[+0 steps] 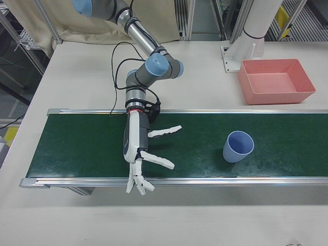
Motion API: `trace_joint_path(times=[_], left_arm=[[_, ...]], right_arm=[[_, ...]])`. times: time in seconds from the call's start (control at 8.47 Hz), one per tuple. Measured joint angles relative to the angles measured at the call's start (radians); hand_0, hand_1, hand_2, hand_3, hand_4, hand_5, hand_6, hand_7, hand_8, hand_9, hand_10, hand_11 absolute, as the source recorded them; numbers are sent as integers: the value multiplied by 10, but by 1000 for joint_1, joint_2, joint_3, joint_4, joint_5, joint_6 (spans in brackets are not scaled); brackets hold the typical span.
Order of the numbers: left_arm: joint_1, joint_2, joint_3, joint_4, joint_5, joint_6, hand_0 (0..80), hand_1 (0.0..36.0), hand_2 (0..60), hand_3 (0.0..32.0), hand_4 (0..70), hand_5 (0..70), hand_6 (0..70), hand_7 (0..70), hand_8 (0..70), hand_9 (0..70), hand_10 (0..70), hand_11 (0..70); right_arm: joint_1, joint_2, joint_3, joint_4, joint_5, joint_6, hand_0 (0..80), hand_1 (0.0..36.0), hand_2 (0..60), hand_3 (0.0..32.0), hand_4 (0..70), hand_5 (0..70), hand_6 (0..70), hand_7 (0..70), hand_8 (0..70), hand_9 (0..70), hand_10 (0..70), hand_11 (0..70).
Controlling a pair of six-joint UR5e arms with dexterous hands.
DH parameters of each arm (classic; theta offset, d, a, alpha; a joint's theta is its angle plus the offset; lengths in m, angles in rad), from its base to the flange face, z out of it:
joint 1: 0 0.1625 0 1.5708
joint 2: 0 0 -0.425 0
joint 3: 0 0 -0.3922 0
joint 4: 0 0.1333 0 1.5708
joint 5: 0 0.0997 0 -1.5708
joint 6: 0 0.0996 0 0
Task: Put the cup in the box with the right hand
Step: 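Wait with the right hand open as the blue cup rides into it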
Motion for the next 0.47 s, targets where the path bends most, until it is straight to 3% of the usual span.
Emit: trace_joint_path(times=[0.47], left_arm=[[0, 0, 0, 0, 0, 0, 0, 0, 0, 0, 0, 0, 0, 0, 0, 0, 0, 0]], right_arm=[[2, 4, -1, -1, 0, 0, 453, 13, 20, 150, 510, 5, 41, 343, 73, 163, 0, 0]])
